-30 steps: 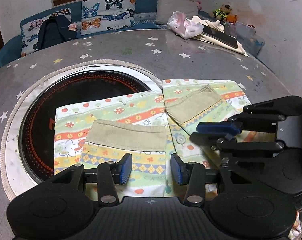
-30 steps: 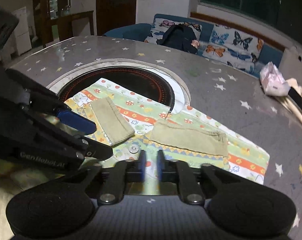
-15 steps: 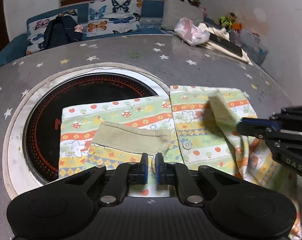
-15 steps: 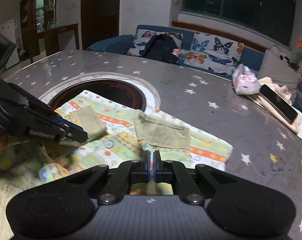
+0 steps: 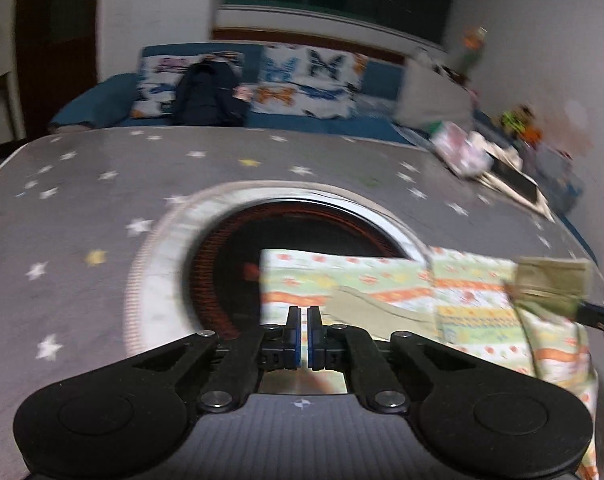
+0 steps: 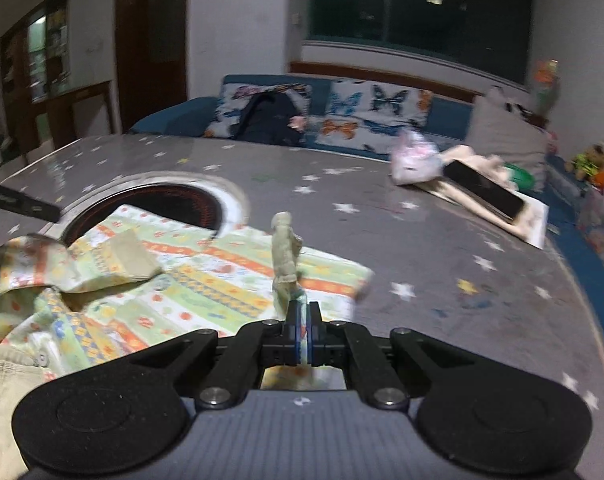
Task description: Fold clothes
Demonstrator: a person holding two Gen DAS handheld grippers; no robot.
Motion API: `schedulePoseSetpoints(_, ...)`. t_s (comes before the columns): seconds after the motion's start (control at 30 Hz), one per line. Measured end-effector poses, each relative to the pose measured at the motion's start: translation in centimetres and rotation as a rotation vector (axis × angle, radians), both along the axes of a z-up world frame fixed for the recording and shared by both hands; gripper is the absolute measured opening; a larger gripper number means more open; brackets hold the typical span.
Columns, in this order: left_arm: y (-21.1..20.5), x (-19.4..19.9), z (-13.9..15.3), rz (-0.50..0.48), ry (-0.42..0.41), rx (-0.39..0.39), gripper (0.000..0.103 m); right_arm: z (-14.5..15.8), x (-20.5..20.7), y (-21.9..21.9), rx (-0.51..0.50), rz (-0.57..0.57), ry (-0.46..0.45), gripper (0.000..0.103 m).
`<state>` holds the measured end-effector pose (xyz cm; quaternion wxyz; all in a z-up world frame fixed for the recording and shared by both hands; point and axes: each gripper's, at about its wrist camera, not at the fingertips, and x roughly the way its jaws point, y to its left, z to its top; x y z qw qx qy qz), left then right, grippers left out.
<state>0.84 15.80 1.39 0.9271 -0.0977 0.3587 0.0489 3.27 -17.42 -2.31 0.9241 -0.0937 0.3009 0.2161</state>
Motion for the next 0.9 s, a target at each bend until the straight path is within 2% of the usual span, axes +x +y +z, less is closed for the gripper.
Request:
schedulePoseSetpoints(0.1,0.8,-0.6,0.1,0.003,0.005,0.012,0.003,0.3,-0.4,-2.2,0.004,-0.062,-0.011,0.002)
schedulePoseSetpoints(0.2,-0.1,-1.0,0.2,-0.049,0.01,0.0,0.006,0.2,-0.9,-4.8,-0.004,-0.134,-0.013,0.002)
schedulePoseSetpoints(0.33,-2.9,-0.9,0.5,-0.151,0.001,-0.009,0.02,-0.4,-2.0,-8.3,-0.017,-0.244,-0.003,0.002)
schedulePoseSetpoints(0.43,-6.1,-0.2,0.4,-0.237,0.004,0.023,0.034,-1.2,-2.8,-10.8,-0.011,-0.328,0.018,0.002)
schedulePoseSetpoints(0.57,-9.6,1.1,-0.6,-0.32,0.03,0.084,0.044,-2.4,-3.6,-12.7,-0.009,-0.407,0.052,0.003)
schedulePoseSetpoints(0.73,-10.9,2.7,-3.1,-0.333,0.102,0.138,0.042,-2.7,-4.6,-14.2,0.006,-0.461,0.051,0.01)
schedulePoseSetpoints(0.8,-10.4,3.1,-4.0,-0.319,0.126,0.133,0.041,-2.4,-4.9,-14.6,0.01,-0.471,0.037,0.012)
schedulePoseSetpoints(0.9,-9.1,3.2,-4.6,-0.293,0.129,0.118,0.023,-1.6,-4.7,-14.1,0.021,-0.452,0.019,0.022)
